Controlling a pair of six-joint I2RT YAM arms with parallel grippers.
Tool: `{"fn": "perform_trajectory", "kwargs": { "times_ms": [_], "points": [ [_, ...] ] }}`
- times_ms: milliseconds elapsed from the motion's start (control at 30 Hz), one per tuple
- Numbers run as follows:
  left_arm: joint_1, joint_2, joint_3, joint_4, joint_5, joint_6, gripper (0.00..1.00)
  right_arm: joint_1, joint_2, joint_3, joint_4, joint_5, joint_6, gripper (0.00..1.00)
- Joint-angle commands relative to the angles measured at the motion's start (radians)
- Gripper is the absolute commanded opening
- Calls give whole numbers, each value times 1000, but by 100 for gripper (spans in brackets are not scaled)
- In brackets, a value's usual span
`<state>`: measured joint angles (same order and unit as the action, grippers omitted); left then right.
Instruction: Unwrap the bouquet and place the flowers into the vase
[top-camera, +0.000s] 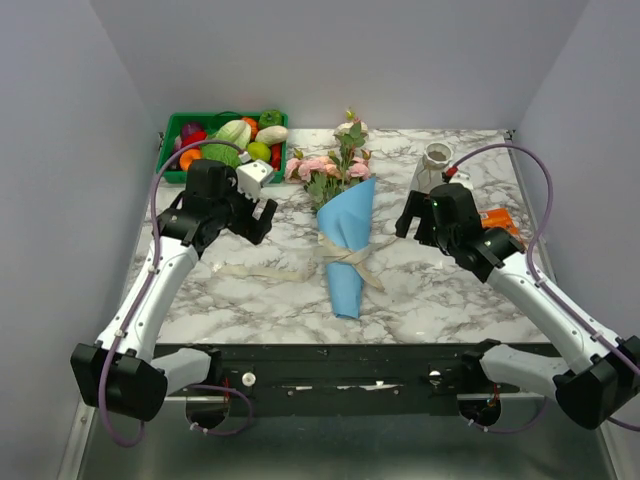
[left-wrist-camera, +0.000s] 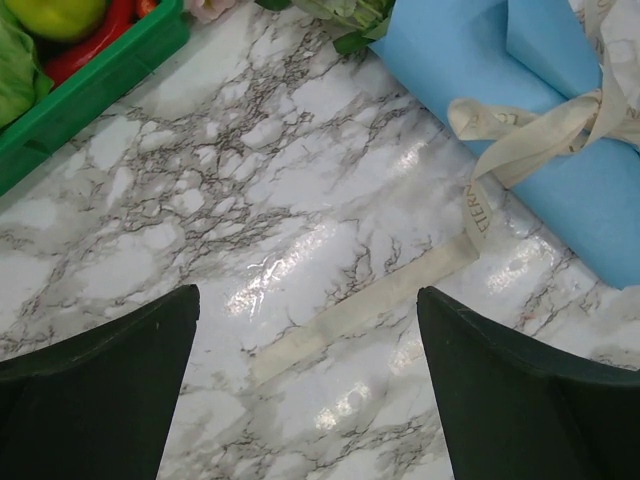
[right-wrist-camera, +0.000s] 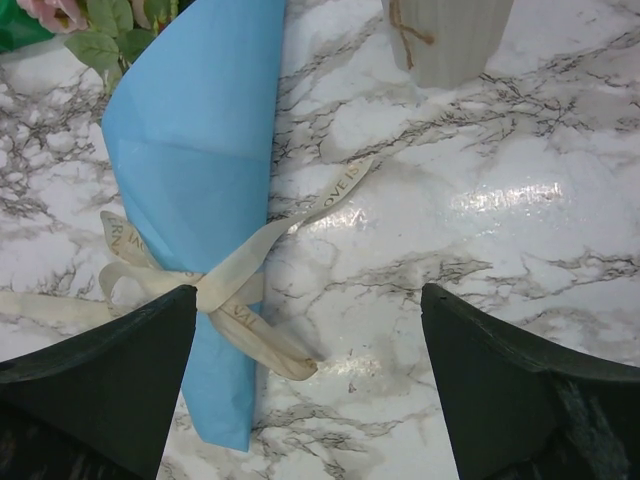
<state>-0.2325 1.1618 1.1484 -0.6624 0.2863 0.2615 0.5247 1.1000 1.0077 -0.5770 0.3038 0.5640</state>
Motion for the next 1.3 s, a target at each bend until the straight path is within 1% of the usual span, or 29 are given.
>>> {"fn": "perform_trajectory", "kwargs": {
  "times_ms": [0,33,167,300,433,600,700,900,1000,1133,1267],
  "points": [
    [-56,39,-30,-5,62,18,99,6,50,-30,8,17,78,100],
    [-85,45,-35,1,62,18,99,5,66,-34,6,20,94,98],
    [-149,107,-59,30,100,41,99,5,165,-47,35,31,172,97],
    [-203,168,-79,72,105,62,99,5,257,-40,68,38,261,94],
    [-240,252,-72,106,100,64,99,5,349,-20,92,51,342,90],
    [-274,351,-65,152,85,71,99,5,454,19,115,31,425,85],
    [-294,392,-62,162,86,74,99,5,512,41,129,11,448,82],
    [-321,435,-79,231,41,68,99,5,577,52,192,-5,471,78],
    [-327,472,-61,247,37,74,99,4,609,66,201,-18,478,76],
    [-332,521,-52,257,25,99,99,5,632,63,216,-43,490,73],
    [-332,524,-84,288,13,113,96,6,649,51,229,-52,508,72]
  ]
}}
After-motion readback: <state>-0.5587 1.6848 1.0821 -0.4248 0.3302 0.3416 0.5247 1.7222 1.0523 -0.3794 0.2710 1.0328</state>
